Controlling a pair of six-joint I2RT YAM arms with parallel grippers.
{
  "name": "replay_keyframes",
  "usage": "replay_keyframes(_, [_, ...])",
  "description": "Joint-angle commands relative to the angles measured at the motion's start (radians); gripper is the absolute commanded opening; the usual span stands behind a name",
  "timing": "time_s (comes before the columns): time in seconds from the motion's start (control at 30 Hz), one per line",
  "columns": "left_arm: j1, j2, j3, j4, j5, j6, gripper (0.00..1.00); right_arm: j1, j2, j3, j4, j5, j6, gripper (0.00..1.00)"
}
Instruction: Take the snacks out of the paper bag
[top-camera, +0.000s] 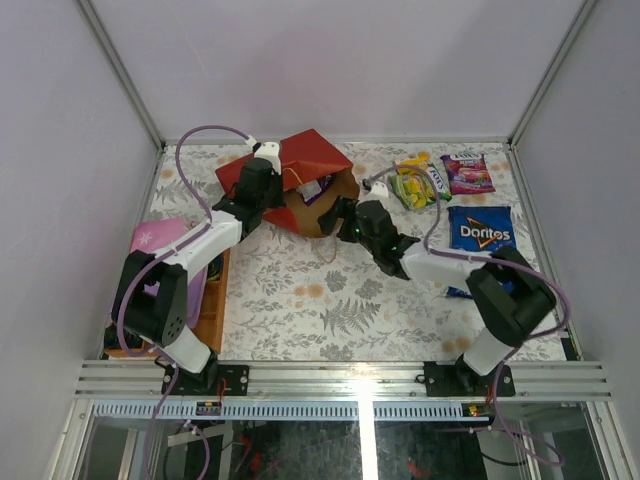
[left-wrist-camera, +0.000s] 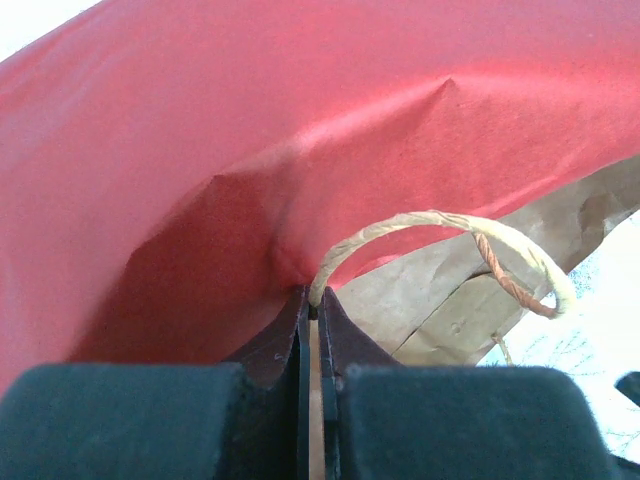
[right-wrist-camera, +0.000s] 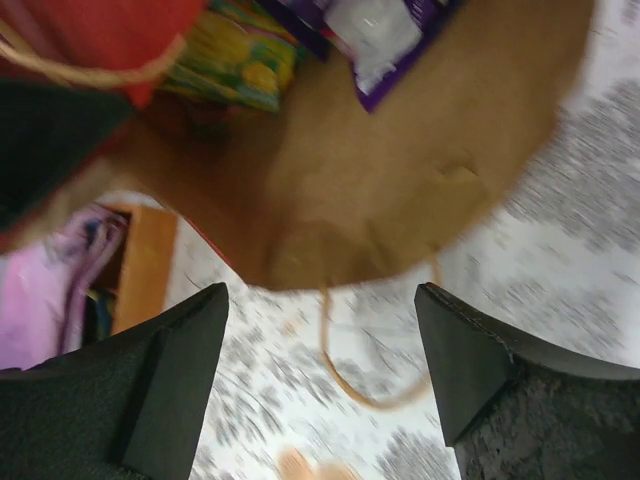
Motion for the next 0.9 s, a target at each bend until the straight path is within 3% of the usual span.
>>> replay_keyframes(0.0, [0.011,0.001,0.015,-0.004,0.015,-0.010,0.00,0.018,0.131,0.159,0.221,0.050,0.107,0.82])
replay_keyframes(0.27, [0.012,0.000,0.023,-0.016,0.036,-0.018,0.00,0.016,0.405,0.324,0.238,0.126,0.383,0.71])
replay_keyframes(0.53, [0.012,-0.017,0.018,-0.017,0.045,-0.021,0.00,0.015,0.559,0.439,0.210,0.226,0.448,0.76])
replay_keyframes(0.87, [0.011,-0.025,0.025,-0.017,0.106,-0.042,0.00,-0.010,0.709,0.714,-0.131,0.374,0.603,0.80])
